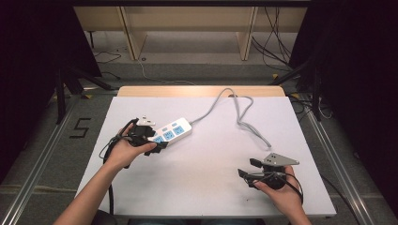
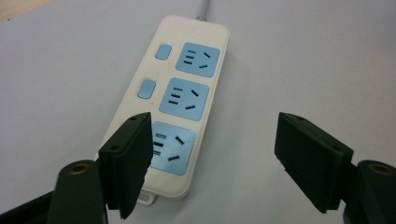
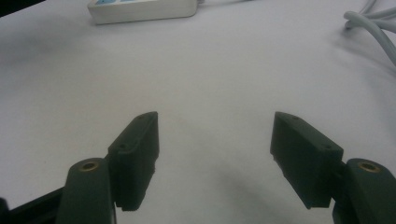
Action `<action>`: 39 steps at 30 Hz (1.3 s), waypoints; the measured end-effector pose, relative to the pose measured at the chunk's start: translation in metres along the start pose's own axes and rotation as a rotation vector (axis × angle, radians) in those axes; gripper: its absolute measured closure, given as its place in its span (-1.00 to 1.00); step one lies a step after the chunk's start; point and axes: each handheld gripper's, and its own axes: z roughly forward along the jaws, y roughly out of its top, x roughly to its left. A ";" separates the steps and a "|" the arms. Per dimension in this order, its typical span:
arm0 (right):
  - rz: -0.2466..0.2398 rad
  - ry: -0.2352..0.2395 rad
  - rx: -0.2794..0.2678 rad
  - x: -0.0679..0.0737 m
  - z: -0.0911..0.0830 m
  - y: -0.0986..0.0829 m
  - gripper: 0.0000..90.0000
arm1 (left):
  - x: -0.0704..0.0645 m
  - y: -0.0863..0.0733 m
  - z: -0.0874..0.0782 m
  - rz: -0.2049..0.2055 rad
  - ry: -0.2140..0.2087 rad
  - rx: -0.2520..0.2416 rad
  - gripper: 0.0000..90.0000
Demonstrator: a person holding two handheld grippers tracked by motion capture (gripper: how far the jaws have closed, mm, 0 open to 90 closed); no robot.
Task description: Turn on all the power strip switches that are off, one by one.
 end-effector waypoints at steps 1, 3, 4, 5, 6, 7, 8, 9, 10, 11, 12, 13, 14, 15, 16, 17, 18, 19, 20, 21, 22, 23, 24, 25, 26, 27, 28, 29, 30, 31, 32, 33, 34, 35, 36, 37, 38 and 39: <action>0.000 0.001 0.001 0.000 0.000 0.000 -0.25 | -0.001 -0.002 -0.001 0.002 -0.001 -0.004 -0.40; -0.001 0.001 0.001 0.000 0.000 0.000 -0.25 | -0.003 -0.005 -0.002 0.008 -0.002 -0.005 -0.40; 0.000 0.001 0.002 0.000 0.000 0.000 -0.25 | -0.004 -0.006 -0.002 0.013 -0.002 -0.009 -0.41; -0.001 0.001 0.000 0.000 0.000 0.000 -0.25 | -0.005 -0.008 -0.003 0.019 -0.004 -0.009 -0.41; 0.001 0.002 0.001 0.000 -0.001 0.000 -0.25 | -0.006 -0.009 -0.004 0.021 -0.008 -0.016 -0.42; -0.002 0.002 -0.001 0.000 -0.001 0.000 -0.25 | -0.007 -0.011 -0.004 0.023 -0.011 -0.019 -0.42; 0.000 0.002 0.000 0.000 -0.001 0.000 -0.25 | -0.008 -0.013 -0.005 0.025 -0.017 -0.021 -0.42; 0.001 0.001 -0.001 0.000 -0.001 0.000 -0.25 | -0.010 -0.015 -0.006 0.028 -0.023 -0.022 -0.43; 0.000 0.000 -0.001 -0.001 -0.001 0.000 -0.25 | -0.011 -0.016 -0.006 0.035 -0.025 -0.022 -0.43; 0.000 0.001 -0.001 -0.001 -0.001 0.000 -0.25 | -0.012 -0.019 -0.007 0.046 -0.027 -0.026 -0.44; 0.000 0.001 -0.001 -0.001 -0.001 0.000 -0.26 | -0.013 -0.021 -0.007 0.051 -0.029 -0.028 -0.46; 0.000 0.002 -0.001 -0.001 -0.001 0.000 -0.26 | -0.014 -0.022 -0.008 0.055 -0.029 -0.032 -0.46; 0.000 0.002 -0.001 0.000 -0.001 0.000 -0.26 | -0.015 -0.025 -0.008 0.060 -0.030 -0.036 -0.46; 0.000 0.003 -0.001 0.000 -0.001 0.000 -0.26 | -0.016 -0.027 -0.009 0.063 -0.032 -0.042 -0.47; 0.000 0.003 -0.001 0.000 -0.001 0.000 -0.26 | -0.017 -0.029 -0.010 0.069 -0.032 -0.048 -0.47; 0.001 0.003 -0.001 0.000 -0.001 0.000 -0.26 | -0.017 -0.032 -0.011 0.075 -0.032 -0.055 -0.48; 0.000 0.003 -0.001 0.000 -0.001 0.000 -0.26 | -0.018 -0.034 -0.011 0.078 -0.030 -0.062 -0.49; -0.001 0.003 0.000 0.000 -0.001 0.000 -0.26 | -0.018 -0.036 -0.012 0.077 -0.030 -0.067 -0.49; -0.003 0.003 -0.001 0.000 -0.001 0.000 -0.26 | -0.019 -0.038 -0.013 0.081 -0.028 -0.073 -0.49; -0.002 0.005 0.001 0.000 -0.001 0.000 -0.26 | -0.019 -0.040 -0.015 0.080 -0.027 -0.078 -0.50; -0.002 0.005 0.001 0.000 -0.001 0.000 -0.26 | -0.019 -0.042 -0.016 0.079 -0.024 -0.081 -0.50; -0.002 0.005 0.001 0.000 -0.001 0.000 -0.26 | -0.018 -0.045 -0.017 0.080 -0.021 -0.083 -0.50; -0.001 0.005 -0.001 0.000 -0.001 0.000 -0.26 | -0.018 -0.047 -0.019 0.079 -0.018 -0.086 -0.51; -0.002 0.005 -0.001 0.000 -0.001 0.000 -0.26 | -0.018 -0.050 -0.020 0.078 -0.013 -0.093 -0.51; -0.002 0.004 0.000 0.000 -0.001 0.000 -0.26 | -0.017 -0.053 -0.021 0.077 -0.007 -0.096 -0.52; -0.003 0.004 0.000 0.000 -0.001 0.000 -0.26 | -0.017 -0.055 -0.021 0.077 -0.001 -0.099 -0.52; -0.003 0.004 -0.001 0.000 -0.001 0.000 -0.26 | -0.016 -0.057 -0.022 0.078 0.004 -0.097 -0.52; -0.004 0.005 -0.002 0.000 -0.001 0.000 -0.26 | -0.016 -0.060 -0.022 0.074 0.012 -0.097 -0.53; -0.004 0.005 -0.002 0.000 -0.001 0.000 -0.26 | -0.015 -0.064 -0.022 0.065 0.022 -0.098 -0.55; -0.006 0.004 -0.003 0.000 -0.001 0.000 -0.26 | -0.015 -0.065 -0.022 0.059 0.030 -0.100 -0.56; -0.006 0.003 -0.003 0.000 -0.001 0.000 -0.26 | -0.015 -0.068 -0.021 0.051 0.036 -0.096 -0.56; -0.007 0.004 -0.002 0.000 -0.001 0.000 -0.26 | -0.016 -0.069 -0.021 0.046 0.036 -0.094 -0.56; -0.009 0.005 -0.002 0.000 -0.001 0.000 -0.26 | -0.017 -0.070 -0.020 0.044 0.034 -0.091 -0.56; -0.007 0.004 -0.001 0.000 -0.001 0.001 -0.26 | -0.019 -0.070 -0.019 0.045 0.030 -0.087 -0.56; -0.008 0.004 0.000 0.000 0.000 0.001 -0.26 | -0.020 -0.070 -0.018 0.046 0.028 -0.087 -0.56; -0.008 0.004 0.000 0.000 0.000 0.001 -0.26 | -0.022 -0.070 -0.018 0.051 0.024 -0.088 -0.56; -0.008 0.004 -0.003 0.001 0.000 0.001 -0.26 | -0.024 -0.069 -0.017 0.059 0.021 -0.090 -0.56; -0.008 0.004 -0.003 0.001 0.000 0.001 -0.26 | -0.026 -0.069 -0.017 0.065 0.016 -0.089 -0.56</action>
